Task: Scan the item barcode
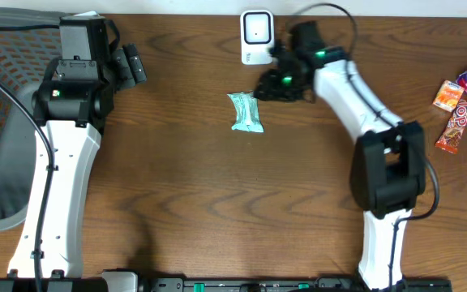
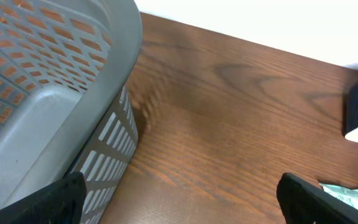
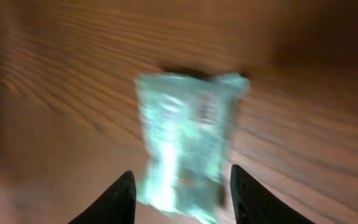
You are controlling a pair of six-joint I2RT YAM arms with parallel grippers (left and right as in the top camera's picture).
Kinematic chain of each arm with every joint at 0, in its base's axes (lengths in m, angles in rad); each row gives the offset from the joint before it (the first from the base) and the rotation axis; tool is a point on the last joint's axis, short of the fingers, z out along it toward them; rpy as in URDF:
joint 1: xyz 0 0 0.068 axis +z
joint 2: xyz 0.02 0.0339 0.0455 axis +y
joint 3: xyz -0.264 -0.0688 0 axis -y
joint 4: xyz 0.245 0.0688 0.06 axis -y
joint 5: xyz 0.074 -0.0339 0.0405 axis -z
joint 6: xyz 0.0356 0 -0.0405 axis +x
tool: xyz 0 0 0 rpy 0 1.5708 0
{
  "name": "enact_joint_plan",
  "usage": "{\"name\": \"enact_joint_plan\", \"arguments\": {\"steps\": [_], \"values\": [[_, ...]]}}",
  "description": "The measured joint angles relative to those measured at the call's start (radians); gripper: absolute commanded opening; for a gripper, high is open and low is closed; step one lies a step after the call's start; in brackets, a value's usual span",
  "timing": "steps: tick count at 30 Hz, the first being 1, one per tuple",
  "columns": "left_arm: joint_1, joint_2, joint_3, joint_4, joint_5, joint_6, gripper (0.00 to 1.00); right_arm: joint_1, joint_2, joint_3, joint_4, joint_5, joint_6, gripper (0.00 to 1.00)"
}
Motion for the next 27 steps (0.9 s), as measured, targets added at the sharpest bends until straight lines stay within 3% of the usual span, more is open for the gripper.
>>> {"name": "enact_joint_plan", "arguments": {"steps": [7,14,27], "values": [[0.0,0.0,0.0,0.0,0.0,0.0,0.98,0.242,-0.008,0.012,0.062,0.381,0.029,0.44],[0.0,0.0,0.0,0.0,0.0,0.0,0.98,0.392,-0.005,0.012,0.084,0.766,0.034,0.44],[0.0,0.0,0.0,0.0,0.0,0.0,0.98,0.419,0.168,0.013,0.088,0.999,0.033,0.45]]}}
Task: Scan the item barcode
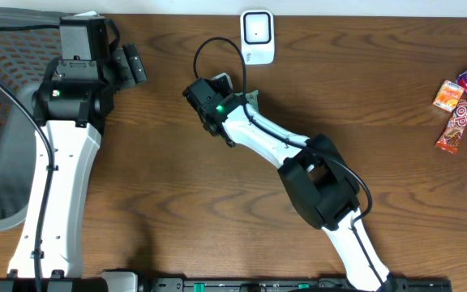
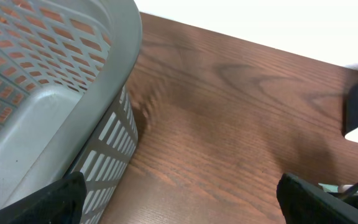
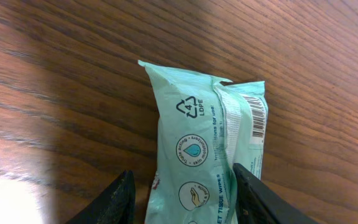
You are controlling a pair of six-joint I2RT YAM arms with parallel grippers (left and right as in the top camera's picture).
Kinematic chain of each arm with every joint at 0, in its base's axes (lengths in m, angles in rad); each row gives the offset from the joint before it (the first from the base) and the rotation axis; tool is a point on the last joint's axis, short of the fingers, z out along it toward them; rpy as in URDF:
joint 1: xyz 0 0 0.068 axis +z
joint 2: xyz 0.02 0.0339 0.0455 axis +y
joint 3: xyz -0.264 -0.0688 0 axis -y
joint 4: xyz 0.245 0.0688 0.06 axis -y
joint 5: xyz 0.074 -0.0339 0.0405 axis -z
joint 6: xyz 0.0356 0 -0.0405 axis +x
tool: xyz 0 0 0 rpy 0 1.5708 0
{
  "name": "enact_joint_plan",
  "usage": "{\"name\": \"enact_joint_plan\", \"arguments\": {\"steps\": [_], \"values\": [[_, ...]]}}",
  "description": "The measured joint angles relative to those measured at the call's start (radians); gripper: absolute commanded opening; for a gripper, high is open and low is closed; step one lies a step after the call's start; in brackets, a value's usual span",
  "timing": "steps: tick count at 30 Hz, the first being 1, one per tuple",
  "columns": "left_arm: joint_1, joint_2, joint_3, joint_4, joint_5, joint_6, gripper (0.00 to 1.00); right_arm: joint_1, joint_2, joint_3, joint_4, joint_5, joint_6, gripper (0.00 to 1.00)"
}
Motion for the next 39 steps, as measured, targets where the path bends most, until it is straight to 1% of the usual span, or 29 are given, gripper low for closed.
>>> {"name": "enact_joint_plan", "arguments": {"steps": [2,5,9,14,18,20,21,24,26,29,33,39], "values": [[0.0,0.0,0.0,0.0,0.0,0.0,0.98,0.001,0.002,0.0,0.0,0.01,-0.001,0.44],[0.0,0.0,0.0,0.0,0.0,0.0,0.98,0.001,0.002,0.0,-0.002,0.016,-0.002,0.39],[0.0,0.0,0.0,0.0,0.0,0.0,0.98,-0.008,0.002,-0.002,-0.003,0.023,-0.007,0.31],[0.0,0.0,0.0,0.0,0.0,0.0,0.98,-0.033,0.001,-0.022,0.003,0.024,-0.008,0.29],[0.0,0.0,0.0,0.0,0.0,0.0,0.98,-0.061,-0.005,-0.029,0.004,0.002,-0.01,0.18],[0.0,0.0,0.0,0.0,0.0,0.0,0.98,-0.073,-0.013,-0.03,0.003,-0.031,-0.013,0.08],[0.0,0.0,0.0,0.0,0.0,0.0,0.98,-0.08,-0.017,-0.03,0.002,-0.051,-0.012,0.01],[0.0,0.0,0.0,0.0,0.0,0.0,0.98,-0.109,-0.035,-0.027,-0.006,-0.143,-0.008,0.01],[0.0,0.0,0.0,0.0,0.0,0.0,0.98,-0.145,-0.047,-0.018,-0.018,-0.251,-0.009,0.01],[0.0,0.0,0.0,0.0,0.0,0.0,0.98,-0.219,-0.068,-0.014,-0.022,-0.465,-0.011,0.01],[0.0,0.0,0.0,0.0,0.0,0.0,0.98,-0.355,-0.085,-0.014,-0.019,-0.849,-0.031,0.01],[0.0,0.0,0.0,0.0,0.0,0.0,0.98,-0.523,-0.085,-0.019,-0.028,-1.322,-0.072,0.01]]}}
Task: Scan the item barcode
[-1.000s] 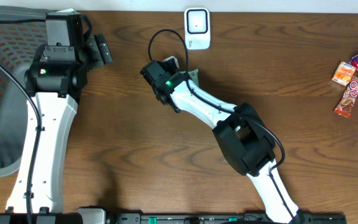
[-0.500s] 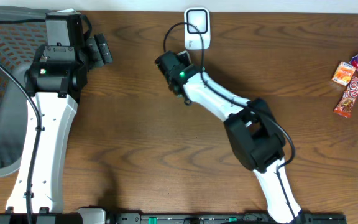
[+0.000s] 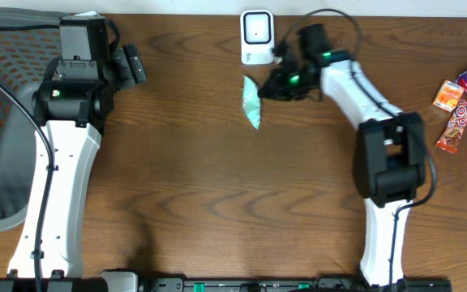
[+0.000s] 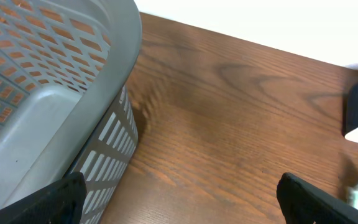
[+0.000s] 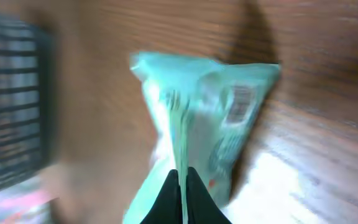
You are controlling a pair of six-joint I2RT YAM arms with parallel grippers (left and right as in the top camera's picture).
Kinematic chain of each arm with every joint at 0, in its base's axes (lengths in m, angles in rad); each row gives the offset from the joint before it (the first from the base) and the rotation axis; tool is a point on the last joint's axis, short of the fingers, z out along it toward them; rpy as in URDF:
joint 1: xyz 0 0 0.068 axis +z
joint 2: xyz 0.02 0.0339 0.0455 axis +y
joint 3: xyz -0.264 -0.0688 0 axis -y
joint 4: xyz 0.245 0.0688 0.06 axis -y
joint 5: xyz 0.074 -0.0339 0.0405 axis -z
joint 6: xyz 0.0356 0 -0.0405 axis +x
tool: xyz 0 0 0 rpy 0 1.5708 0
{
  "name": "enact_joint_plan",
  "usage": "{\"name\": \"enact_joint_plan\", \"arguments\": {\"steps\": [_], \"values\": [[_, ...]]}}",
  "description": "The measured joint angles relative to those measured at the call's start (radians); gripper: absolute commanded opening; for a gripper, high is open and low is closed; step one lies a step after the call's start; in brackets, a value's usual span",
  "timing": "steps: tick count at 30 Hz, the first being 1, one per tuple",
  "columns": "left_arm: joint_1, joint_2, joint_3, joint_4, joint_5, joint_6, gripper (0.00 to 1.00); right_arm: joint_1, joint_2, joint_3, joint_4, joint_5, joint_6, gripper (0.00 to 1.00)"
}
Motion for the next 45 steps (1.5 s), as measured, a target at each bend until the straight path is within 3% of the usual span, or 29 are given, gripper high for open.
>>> {"name": "enact_joint_plan", "arguments": {"steps": [5,8,15,19,28,38,45], "values": [[0.0,0.0,0.0,0.0,0.0,0.0,0.98,-0.095,0.0,-0.042,-0.005,-0.237,-0.023,0.01],[0.0,0.0,0.0,0.0,0.0,0.0,0.98,-0.131,0.0,-0.095,-0.004,-0.257,-0.028,0.02],[0.0,0.0,0.0,0.0,0.0,0.0,0.98,-0.12,0.0,-0.146,-0.027,-0.141,-0.034,0.24],[0.0,0.0,0.0,0.0,0.0,0.0,0.98,-0.046,-0.029,-0.11,-0.029,0.039,-0.013,0.52],[0.0,0.0,0.0,0.0,0.0,0.0,0.98,0.263,-0.148,-0.009,0.064,0.652,0.09,0.68],[0.0,0.0,0.0,0.0,0.0,0.0,0.98,0.516,-0.019,-0.009,0.144,1.235,0.124,0.68],[0.0,0.0,0.0,0.0,0.0,0.0,0.98,0.533,0.089,-0.009,0.168,1.36,0.126,0.66]]}}
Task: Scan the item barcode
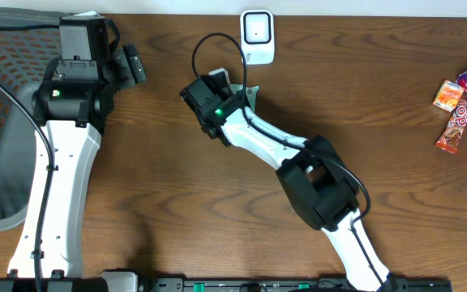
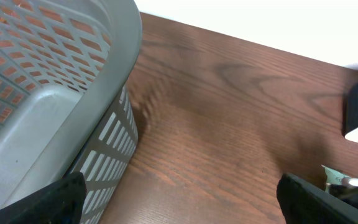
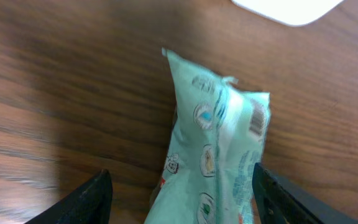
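The item, a mint-green wipes pack (image 3: pixel 219 149), lies on the wooden table just below the white scanner (image 1: pixel 257 34) with its barcode on the right side. In the overhead view only a sliver of the pack (image 1: pixel 252 93) shows past the arm. My right gripper (image 3: pixel 185 205) is open, its fingers (image 3: pixel 95 199) wide apart on either side of the pack's near end. The scanner's corner (image 3: pixel 288 6) shows at the top of the right wrist view. My left gripper (image 2: pixel 179 199) is open and holds nothing, far left beside the basket.
A grey mesh basket (image 2: pixel 48 93) stands at the table's left edge, close to my left gripper. Several snack packs (image 1: pixel 460 101) lie at the far right. The right arm's black cable (image 1: pixel 209 49) loops above the table left of the scanner.
My right gripper was shut on the pack, held on edge beside the scanner. Now it is open, the arm has swung to the left, and the pack lies on the table.
My right gripper was open over the pack lying below the scanner. Then it stood open further left with the pack between its fingers. Then it was shut on the pack by the scanner. Now it is open again, pack on the table. The left arm never moved.
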You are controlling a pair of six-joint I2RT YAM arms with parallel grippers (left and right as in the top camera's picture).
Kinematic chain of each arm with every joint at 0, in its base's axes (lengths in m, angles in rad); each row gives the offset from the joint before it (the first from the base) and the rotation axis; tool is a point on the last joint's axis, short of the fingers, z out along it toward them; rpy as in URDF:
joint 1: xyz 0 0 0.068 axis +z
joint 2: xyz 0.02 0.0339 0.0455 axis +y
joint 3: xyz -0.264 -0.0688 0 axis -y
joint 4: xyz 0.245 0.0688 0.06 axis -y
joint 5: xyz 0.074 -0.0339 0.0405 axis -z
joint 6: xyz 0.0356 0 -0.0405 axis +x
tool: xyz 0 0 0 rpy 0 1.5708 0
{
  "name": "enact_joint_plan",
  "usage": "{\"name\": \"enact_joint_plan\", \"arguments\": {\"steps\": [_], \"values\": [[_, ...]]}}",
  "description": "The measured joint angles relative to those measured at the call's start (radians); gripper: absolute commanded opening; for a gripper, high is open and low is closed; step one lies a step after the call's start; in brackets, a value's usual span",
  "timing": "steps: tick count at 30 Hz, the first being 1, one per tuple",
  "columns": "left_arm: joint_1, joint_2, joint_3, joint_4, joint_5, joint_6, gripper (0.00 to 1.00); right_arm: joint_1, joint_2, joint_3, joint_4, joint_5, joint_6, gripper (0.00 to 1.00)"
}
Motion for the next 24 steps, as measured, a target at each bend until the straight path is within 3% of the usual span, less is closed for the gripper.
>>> {"name": "enact_joint_plan", "arguments": {"steps": [1,3,6,10,16,24], "values": [[0.0,0.0,0.0,0.0,0.0,0.0,0.98,-0.001,0.008,0.0,-0.002,0.008,0.0,0.65],[0.0,0.0,0.0,0.0,0.0,0.0,0.98,-0.007,0.017,0.0,-0.004,0.032,0.002,0.49],[0.0,0.0,0.0,0.0,0.0,0.0,0.98,-0.023,0.02,0.0,-0.031,0.04,0.002,0.36],[0.0,0.0,0.0,0.0,0.0,0.0,0.98,-0.05,0.02,0.0,-0.051,0.031,0.001,0.02],[0.0,0.0,0.0,0.0,0.0,0.0,0.98,-0.109,-0.01,0.013,-0.066,-0.132,-0.002,0.01],[0.0,0.0,0.0,0.0,0.0,0.0,0.98,-0.335,-0.121,0.012,-0.075,-0.795,-0.006,0.01]]}}
